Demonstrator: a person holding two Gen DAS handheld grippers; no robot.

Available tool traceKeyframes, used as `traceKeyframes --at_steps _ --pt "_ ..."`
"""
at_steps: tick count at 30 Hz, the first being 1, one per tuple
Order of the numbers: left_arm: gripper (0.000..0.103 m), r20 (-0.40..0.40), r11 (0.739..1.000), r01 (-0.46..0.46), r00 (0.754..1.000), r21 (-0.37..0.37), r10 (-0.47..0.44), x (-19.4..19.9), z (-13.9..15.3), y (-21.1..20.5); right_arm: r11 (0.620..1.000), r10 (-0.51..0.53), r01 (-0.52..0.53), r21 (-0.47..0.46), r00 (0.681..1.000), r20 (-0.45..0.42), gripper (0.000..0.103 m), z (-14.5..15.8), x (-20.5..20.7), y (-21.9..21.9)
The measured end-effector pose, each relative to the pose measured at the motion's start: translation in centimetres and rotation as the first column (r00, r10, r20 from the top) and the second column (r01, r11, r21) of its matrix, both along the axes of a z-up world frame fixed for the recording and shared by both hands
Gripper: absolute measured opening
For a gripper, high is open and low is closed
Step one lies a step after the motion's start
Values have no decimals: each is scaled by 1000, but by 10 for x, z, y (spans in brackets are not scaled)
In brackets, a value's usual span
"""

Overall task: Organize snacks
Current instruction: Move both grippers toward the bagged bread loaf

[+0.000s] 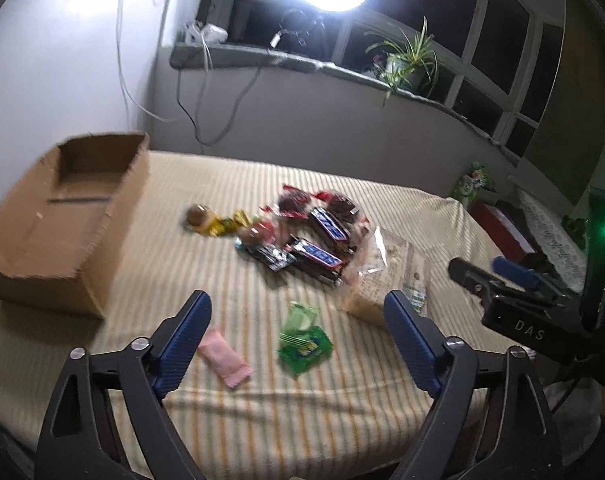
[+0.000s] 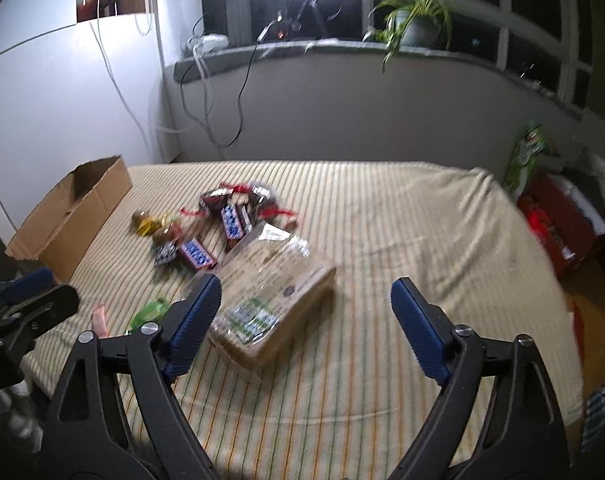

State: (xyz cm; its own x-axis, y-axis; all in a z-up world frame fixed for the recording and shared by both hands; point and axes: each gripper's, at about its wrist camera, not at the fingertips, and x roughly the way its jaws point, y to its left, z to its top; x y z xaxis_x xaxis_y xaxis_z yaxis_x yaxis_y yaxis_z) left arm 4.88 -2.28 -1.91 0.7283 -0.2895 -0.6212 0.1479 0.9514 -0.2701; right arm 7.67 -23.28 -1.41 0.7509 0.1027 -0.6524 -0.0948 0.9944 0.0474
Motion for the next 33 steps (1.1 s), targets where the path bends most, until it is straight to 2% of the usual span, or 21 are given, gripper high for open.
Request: traceKeyframes --at_steps 2,4,6,11,18,25,33 --pt "77 -25 999 30 999 -28 -31 5 -5 -3 999 11 -11 33 1000 -26 86 -5 4 -4" --pt "69 -46 997 60 997 -55 -62 11 -10 -7 996 30 -26 81 998 -56 79 -11 8 -9" --pt "67 -64 993 84 994 -83 -89 16 -13 -10 990 53 -40 137 994 -92 72 -16 14 -13" --pt "61 -102 976 144 982 -161 -162 34 -19 -20 974 73 -37 224 986 -152 70 -27 26 -19" --pt "51 -148 961 192 964 -198 -223 59 -27 -35 953 92 -22 303 971 -220 65 -44 43 -23" --pt "49 -202 953 210 946 -218 -254 80 -41 -41 926 128 -13 378 951 -280 64 -61 58 -26" --pt "49 -227 942 239 929 -237 -292 90 -49 -46 898 164 -18 440 941 -297 56 -68 68 -30"
